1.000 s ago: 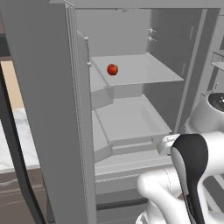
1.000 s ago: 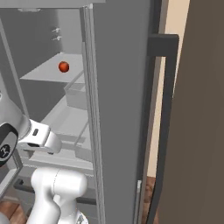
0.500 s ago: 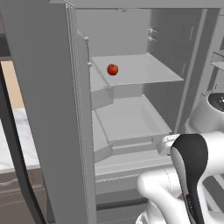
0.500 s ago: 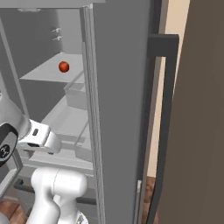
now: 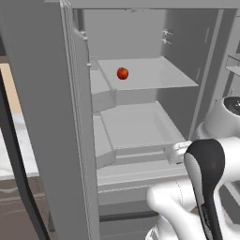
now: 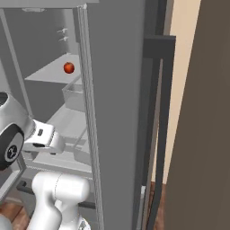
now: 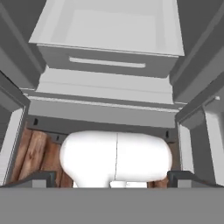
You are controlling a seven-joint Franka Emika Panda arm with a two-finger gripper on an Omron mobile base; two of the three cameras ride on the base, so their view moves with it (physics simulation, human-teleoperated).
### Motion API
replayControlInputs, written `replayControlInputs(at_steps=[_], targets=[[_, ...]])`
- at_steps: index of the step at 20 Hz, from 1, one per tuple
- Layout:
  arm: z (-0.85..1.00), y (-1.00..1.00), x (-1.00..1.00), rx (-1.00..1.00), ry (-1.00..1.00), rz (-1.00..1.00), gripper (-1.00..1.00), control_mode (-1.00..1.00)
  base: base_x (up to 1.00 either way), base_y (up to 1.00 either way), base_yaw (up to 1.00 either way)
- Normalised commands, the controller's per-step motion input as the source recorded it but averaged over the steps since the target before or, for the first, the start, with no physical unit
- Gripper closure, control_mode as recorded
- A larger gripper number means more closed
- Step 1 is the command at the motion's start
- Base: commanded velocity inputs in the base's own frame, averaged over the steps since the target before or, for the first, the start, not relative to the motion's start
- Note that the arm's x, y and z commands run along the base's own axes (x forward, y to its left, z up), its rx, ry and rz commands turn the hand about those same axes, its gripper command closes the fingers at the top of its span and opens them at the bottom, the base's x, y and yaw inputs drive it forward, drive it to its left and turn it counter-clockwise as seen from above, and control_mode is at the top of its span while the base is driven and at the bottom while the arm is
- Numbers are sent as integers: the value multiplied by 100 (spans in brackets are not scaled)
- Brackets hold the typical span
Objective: Pick the apple and banana from the fridge and place them inside the tupperware on the counter.
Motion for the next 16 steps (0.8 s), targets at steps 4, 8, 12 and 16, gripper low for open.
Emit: replayControlInputs(at_steps=[4,8,12,16], targets=[[36,8,64,10,-17,57,-100,-100,0,0,0],[44,16,48,2,-17,39,-100,-100,0,0,0],[50,43,29,-2,-22,1,-100,-100,0,0,0],[53,68,41,-16,-20,-26,-100,-100,0,0,0]])
